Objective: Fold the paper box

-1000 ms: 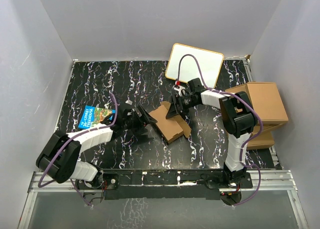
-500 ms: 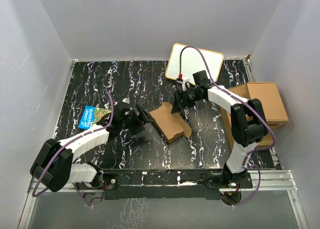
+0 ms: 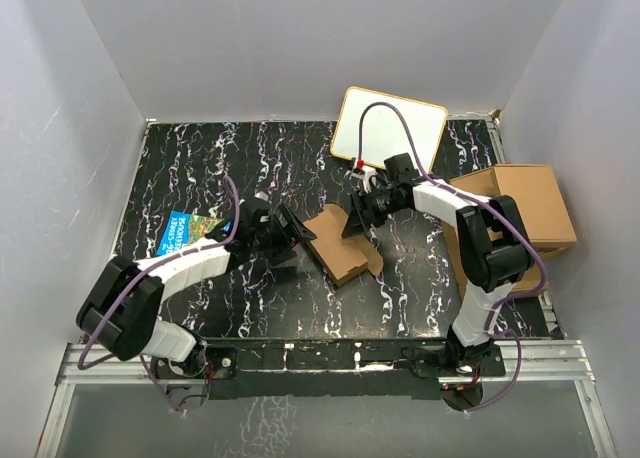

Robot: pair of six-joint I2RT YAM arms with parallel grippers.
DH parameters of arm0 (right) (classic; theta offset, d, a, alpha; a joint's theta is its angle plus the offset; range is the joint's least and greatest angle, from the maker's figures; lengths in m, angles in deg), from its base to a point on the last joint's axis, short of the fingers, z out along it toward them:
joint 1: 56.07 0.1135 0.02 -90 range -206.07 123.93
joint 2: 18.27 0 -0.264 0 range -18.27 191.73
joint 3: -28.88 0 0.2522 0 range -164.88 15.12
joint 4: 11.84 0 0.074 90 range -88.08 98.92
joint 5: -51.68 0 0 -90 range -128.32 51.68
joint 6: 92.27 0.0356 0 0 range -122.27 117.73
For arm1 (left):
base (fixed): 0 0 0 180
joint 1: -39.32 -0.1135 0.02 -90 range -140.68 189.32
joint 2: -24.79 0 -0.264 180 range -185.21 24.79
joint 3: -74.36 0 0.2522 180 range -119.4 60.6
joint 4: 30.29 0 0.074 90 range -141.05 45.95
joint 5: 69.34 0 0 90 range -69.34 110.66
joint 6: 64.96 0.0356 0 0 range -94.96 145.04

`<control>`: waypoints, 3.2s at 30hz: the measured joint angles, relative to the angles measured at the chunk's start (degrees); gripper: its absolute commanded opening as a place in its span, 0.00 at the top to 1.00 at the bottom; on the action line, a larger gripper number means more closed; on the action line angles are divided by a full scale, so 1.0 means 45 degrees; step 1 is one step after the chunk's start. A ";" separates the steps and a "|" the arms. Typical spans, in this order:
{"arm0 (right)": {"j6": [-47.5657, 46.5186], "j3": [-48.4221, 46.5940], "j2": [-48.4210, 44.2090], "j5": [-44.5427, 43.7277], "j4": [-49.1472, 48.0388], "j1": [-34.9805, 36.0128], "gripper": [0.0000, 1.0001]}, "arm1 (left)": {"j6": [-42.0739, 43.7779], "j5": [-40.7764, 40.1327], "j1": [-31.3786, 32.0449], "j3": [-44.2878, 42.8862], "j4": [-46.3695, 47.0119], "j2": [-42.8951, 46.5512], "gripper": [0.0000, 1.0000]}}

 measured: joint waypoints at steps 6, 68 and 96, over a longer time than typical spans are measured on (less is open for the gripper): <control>0.0204 0.0194 0.0369 0.0160 -0.0029 0.0160 0.48 | 0.0180 0.0073 0.0005 -0.0578 0.0102 -0.1277 0.24; -0.0408 0.4891 -0.3531 0.1817 -0.3653 0.0544 0.86 | 0.3745 0.0777 -0.1263 0.0855 -0.0874 0.3094 0.19; 0.1676 0.2934 0.1030 0.2147 -0.3463 0.1545 0.88 | 0.3235 0.1234 0.0121 0.0481 0.0889 -0.1350 0.28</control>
